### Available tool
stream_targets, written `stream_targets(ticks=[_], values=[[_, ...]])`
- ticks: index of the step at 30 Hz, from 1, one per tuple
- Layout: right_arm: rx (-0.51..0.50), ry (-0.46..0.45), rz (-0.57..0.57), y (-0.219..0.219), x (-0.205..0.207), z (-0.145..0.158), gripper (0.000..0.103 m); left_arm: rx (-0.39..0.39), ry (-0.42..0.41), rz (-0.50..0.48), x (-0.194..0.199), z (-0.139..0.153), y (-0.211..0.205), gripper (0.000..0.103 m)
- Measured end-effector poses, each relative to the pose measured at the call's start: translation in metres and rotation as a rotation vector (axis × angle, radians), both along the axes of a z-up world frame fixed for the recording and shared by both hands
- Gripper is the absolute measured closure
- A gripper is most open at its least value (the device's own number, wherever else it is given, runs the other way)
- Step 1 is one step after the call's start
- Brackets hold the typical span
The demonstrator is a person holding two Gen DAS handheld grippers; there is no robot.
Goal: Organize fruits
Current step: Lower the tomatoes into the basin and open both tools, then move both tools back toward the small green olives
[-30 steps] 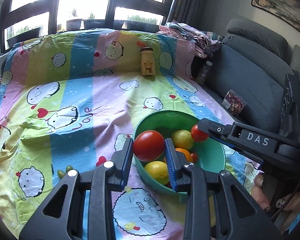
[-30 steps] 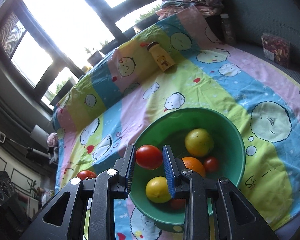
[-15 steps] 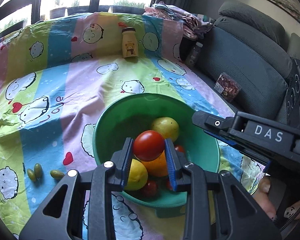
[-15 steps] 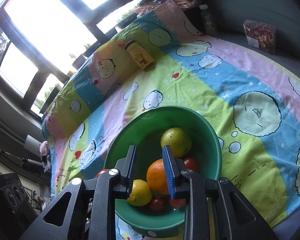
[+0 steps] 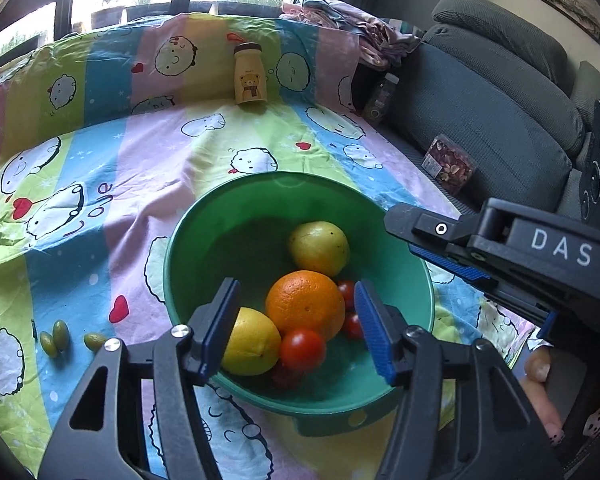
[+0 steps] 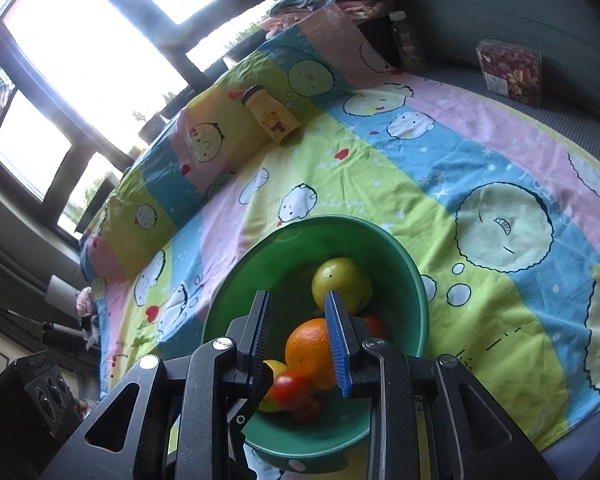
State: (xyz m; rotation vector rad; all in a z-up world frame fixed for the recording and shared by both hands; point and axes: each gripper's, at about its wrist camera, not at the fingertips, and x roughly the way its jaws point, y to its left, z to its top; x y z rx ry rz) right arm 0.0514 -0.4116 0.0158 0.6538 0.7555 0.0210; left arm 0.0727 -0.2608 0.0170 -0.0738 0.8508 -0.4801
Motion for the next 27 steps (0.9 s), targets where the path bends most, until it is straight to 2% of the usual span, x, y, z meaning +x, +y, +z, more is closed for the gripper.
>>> stream_targets(ticks=[4, 5, 9, 14, 17, 20, 23, 27], values=[[-0.012, -0.012, 0.010, 0.005, -0.001, 0.005, 0.073, -0.009, -0.010, 0.018, -0.003, 0.005, 0.012, 0.031], [-0.013, -0.016, 0.012, 0.007, -0.001, 0.006, 0.070, -0.011, -0.012, 0.026, -0.004, 0.007, 0.016, 0.030], [-0.030, -0.038, 0.033, 0.019, -0.001, 0.013, 0.051, -0.012, -0.022, 0.066, -0.009, 0.013, 0.040, 0.024], [-0.049, -0.073, 0.099, 0.044, -0.001, 0.022, 0.032, 0.013, -0.044, 0.137, -0.016, 0.022, 0.080, 0.019], [-0.061, -0.086, 0.158, 0.064, 0.002, 0.027, 0.030, 0.039, -0.029, 0.184, -0.018, 0.023, 0.111, 0.018], [-0.071, -0.087, 0.225, 0.088, 0.006, 0.028, 0.022, 0.057, -0.004, 0.266, -0.019, 0.017, 0.145, 0.018], [-0.097, -0.082, 0.305, 0.117, 0.009, 0.029, 0.022, 0.094, 0.015, 0.329, -0.016, 0.007, 0.178, 0.017], [-0.108, -0.041, 0.425, 0.157, 0.020, 0.019, 0.022, 0.070, 0.088, 0.422, -0.007, -0.018, 0.217, 0.016]])
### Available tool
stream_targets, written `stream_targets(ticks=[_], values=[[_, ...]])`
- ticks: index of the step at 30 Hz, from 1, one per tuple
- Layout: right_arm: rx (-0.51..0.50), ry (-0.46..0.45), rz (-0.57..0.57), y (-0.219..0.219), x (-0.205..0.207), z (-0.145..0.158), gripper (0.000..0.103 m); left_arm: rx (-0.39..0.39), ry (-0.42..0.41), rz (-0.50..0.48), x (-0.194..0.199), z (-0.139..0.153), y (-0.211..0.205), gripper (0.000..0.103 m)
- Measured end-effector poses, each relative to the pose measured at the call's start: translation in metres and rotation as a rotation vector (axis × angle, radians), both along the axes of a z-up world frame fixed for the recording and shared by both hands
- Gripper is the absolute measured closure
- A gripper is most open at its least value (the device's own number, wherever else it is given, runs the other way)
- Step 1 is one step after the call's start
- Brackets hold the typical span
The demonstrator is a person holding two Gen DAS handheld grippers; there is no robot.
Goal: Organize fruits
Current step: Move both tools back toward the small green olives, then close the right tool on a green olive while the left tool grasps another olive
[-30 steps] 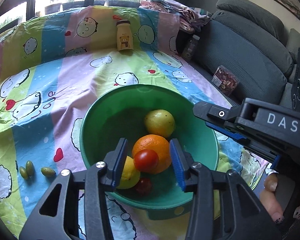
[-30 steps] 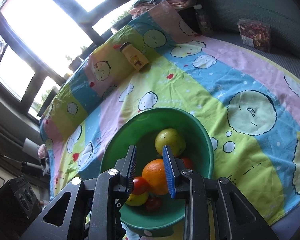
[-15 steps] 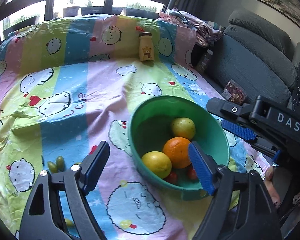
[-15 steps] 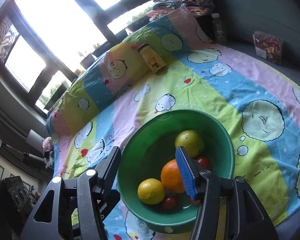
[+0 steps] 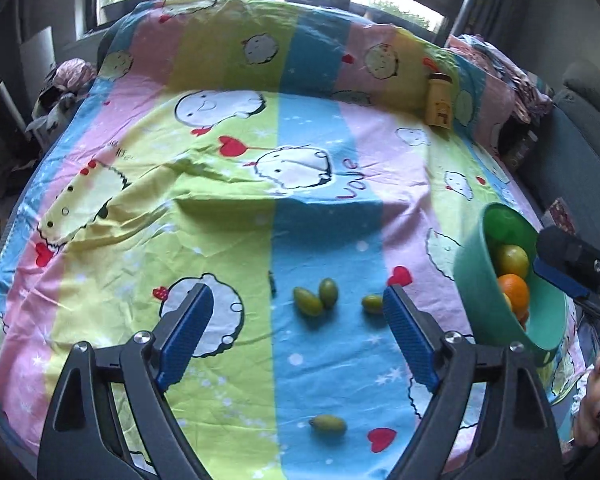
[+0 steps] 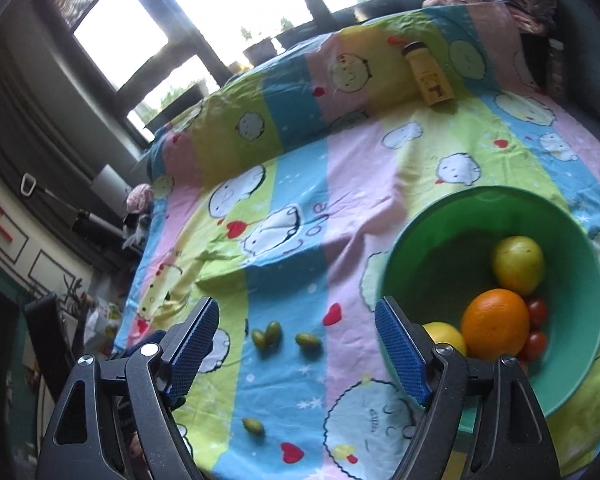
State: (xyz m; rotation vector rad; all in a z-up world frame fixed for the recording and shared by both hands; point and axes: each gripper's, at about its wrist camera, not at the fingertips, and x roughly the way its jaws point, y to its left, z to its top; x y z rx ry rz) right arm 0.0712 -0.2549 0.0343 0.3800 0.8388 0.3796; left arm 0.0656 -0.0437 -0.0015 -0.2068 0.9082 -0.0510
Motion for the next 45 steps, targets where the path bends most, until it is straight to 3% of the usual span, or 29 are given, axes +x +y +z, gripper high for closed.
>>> stream_targets(ticks=[7, 9, 13, 15, 18, 24, 28, 38, 41, 45], values=[[-0.030, 0.158, 0.073, 0.043, 0.029, -0.049, 0.022, -0.057, 0.083, 0.018, 0.020, -0.034, 0.015, 0.018], [-0.020, 0.181, 0.086, 0.048, 0.035, -0.057, 0.028, -0.070, 0.104, 0.010, 0.024, -0.040, 0.016, 0.019], [-0.053, 0.209, 0.080, 0.056, 0.040, -0.069, 0.031, -0.122, 0.146, 0.000, 0.031, -0.052, 0.019, 0.035], [-0.077, 0.234, 0.061, 0.057, 0.045, -0.076, 0.045, -0.152, 0.155, 0.006, 0.033, -0.055, 0.021, 0.039], [-0.085, 0.282, 0.036, 0.052, 0.052, -0.087, 0.060, -0.196, 0.163, 0.003, 0.036, -0.058, 0.021, 0.044], [-0.131, 0.271, 0.034, 0.060, 0.056, -0.092, 0.062, -0.230, 0.186, -0.003, 0.042, -0.065, 0.016, 0.057], [-0.144, 0.288, 0.053, 0.065, 0.059, -0.098, 0.071, -0.229, 0.183, -0.007, 0.046, -0.068, 0.013, 0.065], [-0.191, 0.298, 0.069, 0.075, 0.062, -0.106, 0.081, -0.272, 0.186, -0.018, 0.048, -0.072, 0.010, 0.074], [-0.202, 0.286, 0.067, 0.077, 0.061, -0.106, 0.081, -0.307, 0.200, -0.034, 0.049, -0.075, 0.009, 0.084], [-0.199, 0.281, 0.065, 0.077, 0.060, -0.106, 0.081, -0.278, 0.194, -0.038, 0.048, -0.073, 0.005, 0.085]])
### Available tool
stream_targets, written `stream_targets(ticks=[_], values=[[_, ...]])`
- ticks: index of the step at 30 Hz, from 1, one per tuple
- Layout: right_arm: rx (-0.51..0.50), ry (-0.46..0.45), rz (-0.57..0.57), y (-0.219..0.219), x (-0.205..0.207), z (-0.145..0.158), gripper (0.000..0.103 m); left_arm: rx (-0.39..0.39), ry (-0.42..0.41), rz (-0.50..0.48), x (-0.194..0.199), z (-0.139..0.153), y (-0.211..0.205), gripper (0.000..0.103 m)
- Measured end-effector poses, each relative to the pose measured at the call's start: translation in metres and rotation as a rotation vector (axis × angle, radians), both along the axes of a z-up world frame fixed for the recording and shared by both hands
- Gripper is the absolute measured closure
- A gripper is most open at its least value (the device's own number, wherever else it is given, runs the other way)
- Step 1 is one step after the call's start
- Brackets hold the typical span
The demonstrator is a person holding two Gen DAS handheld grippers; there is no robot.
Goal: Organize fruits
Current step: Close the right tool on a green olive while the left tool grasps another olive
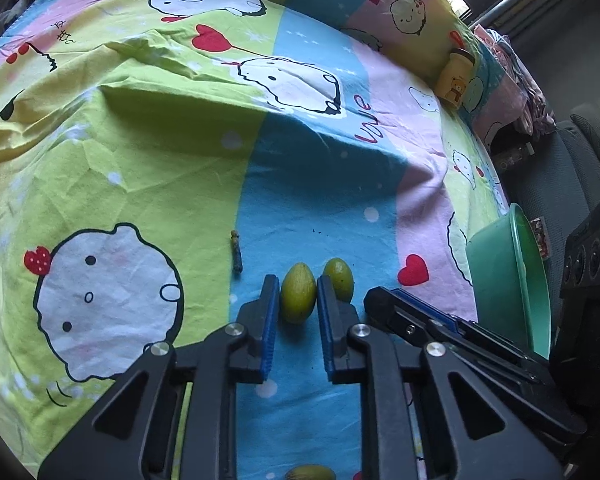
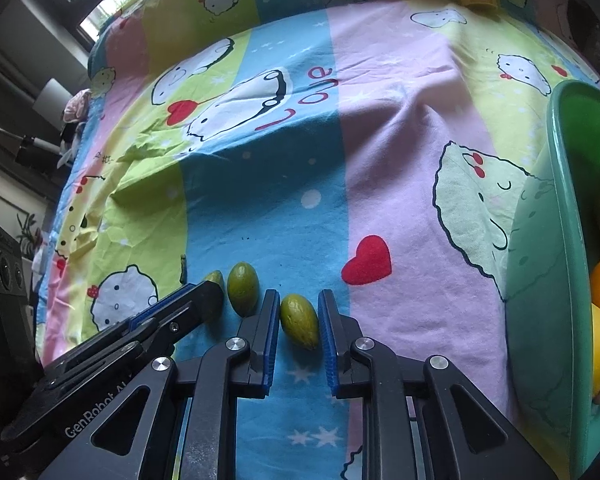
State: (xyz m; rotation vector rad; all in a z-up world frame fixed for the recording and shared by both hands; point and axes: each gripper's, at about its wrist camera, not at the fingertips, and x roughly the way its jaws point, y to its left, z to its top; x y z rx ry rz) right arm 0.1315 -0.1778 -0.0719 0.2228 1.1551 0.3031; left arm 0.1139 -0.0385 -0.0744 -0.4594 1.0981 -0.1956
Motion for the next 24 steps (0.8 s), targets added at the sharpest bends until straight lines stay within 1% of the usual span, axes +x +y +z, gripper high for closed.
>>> stream_targets(ticks=[4, 8, 14, 20, 24], values=[[0.004, 0.001, -0.001, 0.000, -0.002, 0.001, 0.081, 0.033, -0.006, 0.004, -0.001, 0.002, -0.002, 0.085], [0.024, -0.014, 0.001, -0.003, -0.006, 0.007, 0.082, 0.066, -0.040, 0.015, -0.006, 0.011, -0.002, 0.085], [0.060, -0.058, 0.001, -0.010, -0.015, 0.024, 0.081, 0.097, -0.122, 0.016, -0.020, 0.033, -0.005, 0.085], [0.102, -0.132, 0.002, -0.019, -0.028, 0.049, 0.081, 0.162, -0.201, 0.009, -0.036, 0.055, -0.015, 0.085], [0.137, -0.179, -0.010, -0.031, -0.037, 0.066, 0.081, 0.178, -0.255, -0.005, -0.046, 0.072, -0.023, 0.084]])
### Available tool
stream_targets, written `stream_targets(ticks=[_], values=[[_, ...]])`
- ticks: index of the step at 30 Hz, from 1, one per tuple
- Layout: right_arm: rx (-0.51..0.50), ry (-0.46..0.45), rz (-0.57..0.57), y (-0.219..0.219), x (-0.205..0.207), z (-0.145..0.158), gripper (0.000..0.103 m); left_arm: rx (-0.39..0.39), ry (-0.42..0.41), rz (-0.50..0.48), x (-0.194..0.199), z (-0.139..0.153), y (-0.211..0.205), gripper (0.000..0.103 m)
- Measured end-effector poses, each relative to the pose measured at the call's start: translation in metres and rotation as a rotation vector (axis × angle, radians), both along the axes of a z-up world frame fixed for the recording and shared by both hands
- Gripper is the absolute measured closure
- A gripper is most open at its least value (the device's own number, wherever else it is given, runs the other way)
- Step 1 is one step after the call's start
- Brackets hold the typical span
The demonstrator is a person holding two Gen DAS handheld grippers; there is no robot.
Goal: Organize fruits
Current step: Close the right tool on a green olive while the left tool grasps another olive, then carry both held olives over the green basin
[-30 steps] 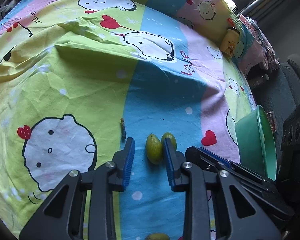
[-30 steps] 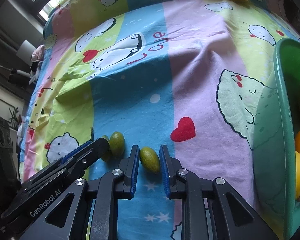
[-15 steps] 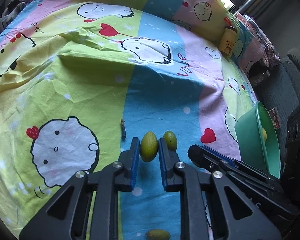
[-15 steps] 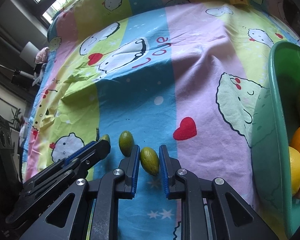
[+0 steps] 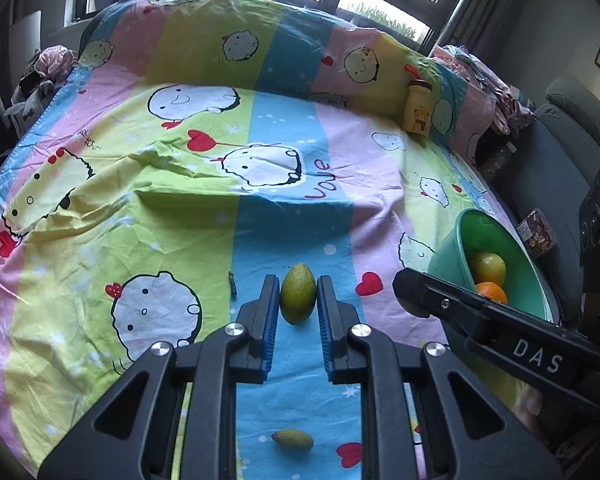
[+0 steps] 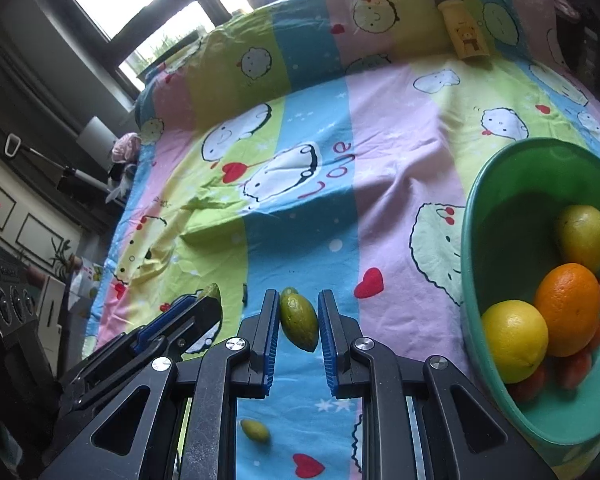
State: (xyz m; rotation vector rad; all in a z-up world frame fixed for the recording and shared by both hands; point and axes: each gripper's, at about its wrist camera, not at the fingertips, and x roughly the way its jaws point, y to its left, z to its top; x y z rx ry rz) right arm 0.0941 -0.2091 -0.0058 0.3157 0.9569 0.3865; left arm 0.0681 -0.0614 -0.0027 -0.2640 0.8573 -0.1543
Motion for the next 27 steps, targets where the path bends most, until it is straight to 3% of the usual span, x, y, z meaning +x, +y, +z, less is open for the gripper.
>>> stream_targets(ticks=[8, 14, 27], values=[[0.056, -0.100, -0.073, -0.040, -0.018, 0.032, 0.082, 0.054, -0.120, -0.032, -0.015, 0.039, -0.027, 0.084], [0.087, -0.153, -0.173, -0.079, -0.030, 0.047, 0.082, 0.051, -0.171, -0.081, -0.021, 0.060, -0.057, 0.084], [0.170, -0.138, -0.346, -0.157, -0.039, 0.040, 0.081, 0.022, -0.159, -0.254, -0.009, 0.060, -0.140, 0.084]])
